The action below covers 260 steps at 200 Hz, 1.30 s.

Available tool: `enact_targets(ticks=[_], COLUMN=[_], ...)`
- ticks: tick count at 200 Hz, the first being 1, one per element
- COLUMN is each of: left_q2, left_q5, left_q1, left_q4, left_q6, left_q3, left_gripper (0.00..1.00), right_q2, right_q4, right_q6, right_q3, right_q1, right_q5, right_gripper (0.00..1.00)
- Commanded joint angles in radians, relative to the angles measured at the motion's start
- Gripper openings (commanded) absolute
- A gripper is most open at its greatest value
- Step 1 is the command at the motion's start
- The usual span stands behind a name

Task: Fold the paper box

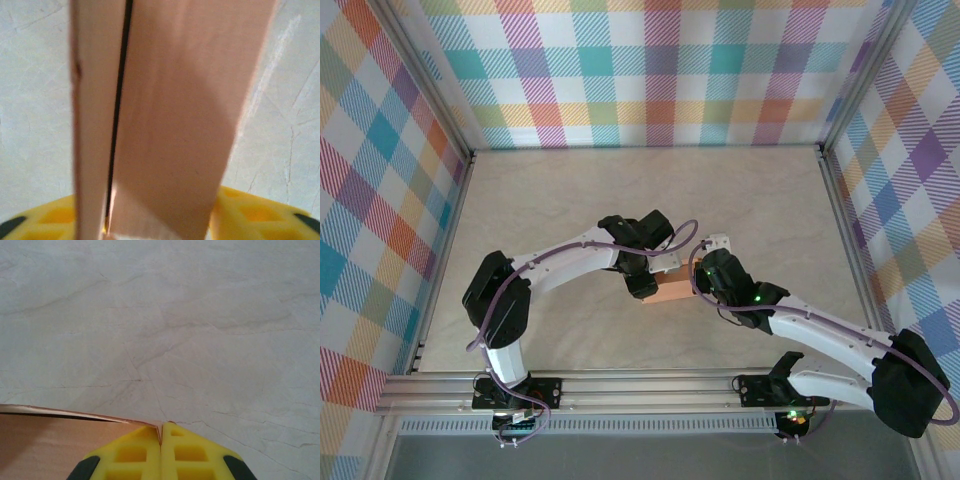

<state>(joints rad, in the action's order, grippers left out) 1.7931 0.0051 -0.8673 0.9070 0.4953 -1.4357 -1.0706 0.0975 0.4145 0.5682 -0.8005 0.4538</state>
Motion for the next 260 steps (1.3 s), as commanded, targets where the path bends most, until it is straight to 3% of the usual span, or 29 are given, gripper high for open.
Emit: enact_targets(ticks=[1,22,60,96,153,166,180,204,260], left_q2=[0.004,-0.018,-0.065,-0.095,-0.242,-0.272,-0.281,-0.270,-0.216], left_q5=[-0.012,-0.033,-0.044,-0.038,0.014,0.000,0.001,-0.015,-0.092], left_q1=[-0.007,-0.007,-0.011,-0.010,0.025,0.042,0.061,0.063,0.095], left_q4=[0.002,-0.008,-0.034,-0.037,-0.103,-0.122,-0.104,-0.049,-0.027], left_q6=[-0.027,-0.036,-0.050,-0.064,-0.146,-0.211,-0.274,-0.310,-0.359], left_q3=[0.006,-0.002,0.009,0.035,0.094,0.099,0.087,0.062,0.025], left_gripper=[0.61,0.77,0.94,1.00,1.00,0.97,0.87,0.68,0.45], right_q2=[-0.011,-0.012,-0.022,-0.030,-0.040,-0.040,-0.042,-0.043,-0.040], right_q4=[0.046,0.048,0.060,0.061,0.066,0.067,0.067,0.070,0.067], right_q6=[0.008,-0.011,-0.031,-0.020,-0.022,-0.026,-0.028,-0.028,-0.026], right_q3=[-0.021,-0.019,-0.012,-0.009,-0.001,0.004,0.006,0.006,0.006], right_q1=[-0.014,-0.017,-0.022,-0.023,-0.023,-0.023,-0.023,-0.024,-0.024], right_q5=[-0.027,-0.024,-0.007,-0.009,-0.017,-0.018,-0.023,-0.027,-0.036], right_gripper=[0.00,0.00,0.00,0.00,0.00,0.00,0.00,0.00,0.00])
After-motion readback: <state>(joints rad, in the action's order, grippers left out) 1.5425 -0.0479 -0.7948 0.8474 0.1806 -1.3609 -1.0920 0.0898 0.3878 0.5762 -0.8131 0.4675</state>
